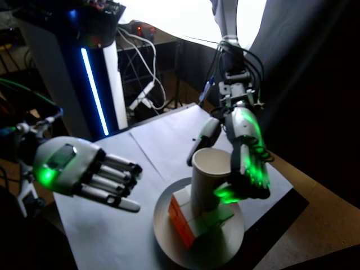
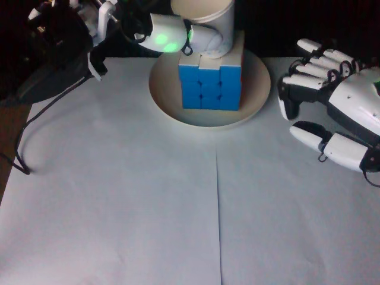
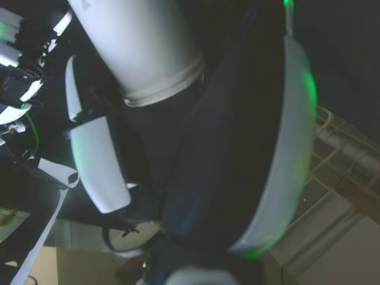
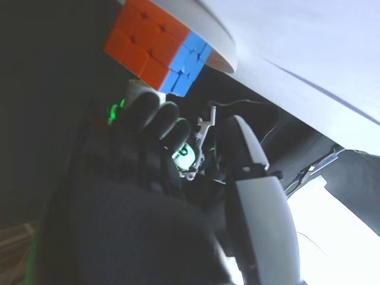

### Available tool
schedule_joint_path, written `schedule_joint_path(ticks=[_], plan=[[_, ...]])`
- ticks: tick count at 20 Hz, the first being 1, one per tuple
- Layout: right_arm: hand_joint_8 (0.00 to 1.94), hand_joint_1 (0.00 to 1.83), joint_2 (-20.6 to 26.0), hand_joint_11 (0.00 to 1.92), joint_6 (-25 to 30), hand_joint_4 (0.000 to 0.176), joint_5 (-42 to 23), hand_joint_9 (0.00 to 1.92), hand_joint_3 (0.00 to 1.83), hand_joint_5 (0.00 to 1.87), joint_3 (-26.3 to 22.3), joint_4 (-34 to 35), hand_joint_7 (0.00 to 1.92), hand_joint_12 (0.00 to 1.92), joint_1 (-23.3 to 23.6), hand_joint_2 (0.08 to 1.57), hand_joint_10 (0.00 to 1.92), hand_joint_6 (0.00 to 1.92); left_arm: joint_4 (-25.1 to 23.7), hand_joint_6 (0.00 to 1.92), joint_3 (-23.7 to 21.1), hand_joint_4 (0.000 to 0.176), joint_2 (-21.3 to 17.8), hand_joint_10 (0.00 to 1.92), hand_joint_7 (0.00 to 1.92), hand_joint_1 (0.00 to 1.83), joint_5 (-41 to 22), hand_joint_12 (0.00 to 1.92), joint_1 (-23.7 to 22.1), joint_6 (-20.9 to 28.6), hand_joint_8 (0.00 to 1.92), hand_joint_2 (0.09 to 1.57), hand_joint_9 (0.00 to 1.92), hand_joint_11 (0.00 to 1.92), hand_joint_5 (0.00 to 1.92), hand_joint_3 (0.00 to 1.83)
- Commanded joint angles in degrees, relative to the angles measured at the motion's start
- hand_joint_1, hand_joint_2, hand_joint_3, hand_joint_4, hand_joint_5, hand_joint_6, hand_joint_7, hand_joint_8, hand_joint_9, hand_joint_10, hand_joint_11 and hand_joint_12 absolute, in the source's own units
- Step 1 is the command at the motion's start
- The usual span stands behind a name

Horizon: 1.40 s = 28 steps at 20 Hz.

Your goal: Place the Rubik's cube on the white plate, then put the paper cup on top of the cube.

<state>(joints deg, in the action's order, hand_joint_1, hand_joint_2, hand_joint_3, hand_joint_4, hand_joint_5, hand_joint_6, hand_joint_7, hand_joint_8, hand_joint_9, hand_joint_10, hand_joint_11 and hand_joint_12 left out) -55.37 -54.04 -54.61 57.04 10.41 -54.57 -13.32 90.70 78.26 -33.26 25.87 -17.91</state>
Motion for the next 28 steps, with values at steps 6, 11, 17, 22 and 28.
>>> schedule_joint_path(ticks=[6,11,17,22,28], plan=[[1.55,0.92,-0.2,0.0,0.1,0.0,-7.3,0.17,0.0,0.07,0.1,-0.4,0.18,1.92,0.5,1.32,1.71,1.54,-0.1,0.0,0.7,0.128,0.5,0.0,0.0,0.75,-3.3,0.35,-0.9,0.2,0.0,1.14,0.0,0.0,0.06,0.0],[1.49,0.91,-0.2,0.0,0.1,0.0,-7.3,0.19,0.0,0.07,0.2,-0.4,0.2,1.92,0.4,1.32,1.67,1.5,-0.2,0.0,0.9,0.139,0.3,0.0,0.0,0.65,-3.0,0.0,-0.9,0.1,0.0,1.15,0.0,0.0,0.0,0.0],[1.56,0.87,-0.2,0.0,0.1,0.0,-7.3,0.15,0.0,0.08,0.2,-0.3,0.23,1.92,0.4,1.31,1.64,1.54,-0.1,0.0,1.1,0.166,0.1,0.0,0.0,0.66,-2.7,0.0,-0.9,-0.1,0.0,1.14,0.0,0.0,0.0,0.0],[1.48,0.93,-0.1,0.0,0.1,0.0,-7.3,0.14,0.0,0.08,0.1,-0.3,0.2,1.82,0.4,1.3,1.6,1.5,0.0,0.0,0.6,0.176,-0.5,0.0,0.0,0.62,-3.6,0.0,-0.9,-0.5,0.0,1.08,0.0,0.01,0.0,0.0],[1.4,0.81,0.8,0.0,0.1,0.0,-8.6,0.19,0.0,0.43,0.0,-0.3,0.21,1.84,0.4,1.44,1.58,1.79,3.6,0.0,-5.5,0.176,-6.1,0.0,0.0,0.72,-10.6,0.0,-1.0,-7.1,0.0,1.04,0.0,0.0,0.0,0.0]])
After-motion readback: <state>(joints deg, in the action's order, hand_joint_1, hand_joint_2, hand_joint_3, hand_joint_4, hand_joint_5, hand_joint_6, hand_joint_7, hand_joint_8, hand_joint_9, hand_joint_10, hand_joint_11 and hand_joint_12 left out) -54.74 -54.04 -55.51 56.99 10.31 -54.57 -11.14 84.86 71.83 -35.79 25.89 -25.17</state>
